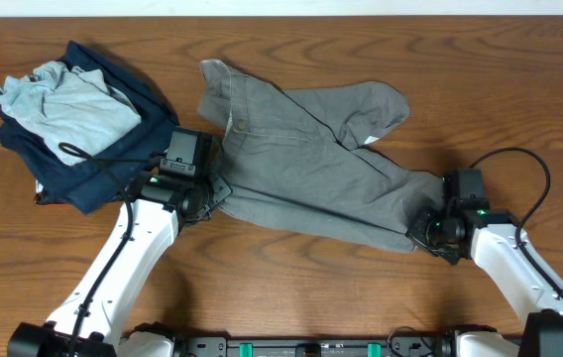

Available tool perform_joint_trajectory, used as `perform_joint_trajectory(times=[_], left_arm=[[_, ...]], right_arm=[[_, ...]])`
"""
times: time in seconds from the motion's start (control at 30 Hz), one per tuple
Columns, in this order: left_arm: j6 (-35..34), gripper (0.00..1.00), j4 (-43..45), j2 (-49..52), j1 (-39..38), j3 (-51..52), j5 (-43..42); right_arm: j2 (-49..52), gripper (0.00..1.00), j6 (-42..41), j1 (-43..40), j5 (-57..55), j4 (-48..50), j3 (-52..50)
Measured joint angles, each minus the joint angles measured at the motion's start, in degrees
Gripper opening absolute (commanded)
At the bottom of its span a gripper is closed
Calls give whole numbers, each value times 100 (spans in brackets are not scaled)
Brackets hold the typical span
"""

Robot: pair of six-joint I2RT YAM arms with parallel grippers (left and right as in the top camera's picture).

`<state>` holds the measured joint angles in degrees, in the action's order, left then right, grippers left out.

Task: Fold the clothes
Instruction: 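Lift the shorts with both grippers and swing them upward to flatten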

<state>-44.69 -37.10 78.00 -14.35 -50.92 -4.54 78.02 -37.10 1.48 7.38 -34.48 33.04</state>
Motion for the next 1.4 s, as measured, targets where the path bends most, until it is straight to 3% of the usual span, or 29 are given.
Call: perform_joint_trajectory(times=[0.2, 0.43, 0.63, 0.83, 1.07, 1.27, 1.4], left_arm=[[901, 6, -55, -164, 0, -374, 4], [1652, 6, -168, -988, 0, -1993, 0], [1978, 6, -404, -1576, -48, -3163, -186], [2096, 6, -490, -1987, -114, -3969, -481], [2203, 6, -562, -2074, -118, -4168, -623], [2238, 6, -551, -1174, -118, -4190, -573], [2376, 6, 39, -20, -118, -4192, -555]], right_arm=[[-470, 1, 549, -122, -15, -1268, 1582], [-804, 1, 1419, -516, -15, -2699, 4669], [-859, 1, 1753, -890, 70, -3521, 6089], [-892, 1, 2092, -1320, 374, -3963, 7088], [-1005, 1, 2424, -1572, 560, -4098, 7591], [-402, 1, 2660, -1572, 461, -4269, 7604], [492, 1, 2747, -1572, 398, -4035, 7595]])
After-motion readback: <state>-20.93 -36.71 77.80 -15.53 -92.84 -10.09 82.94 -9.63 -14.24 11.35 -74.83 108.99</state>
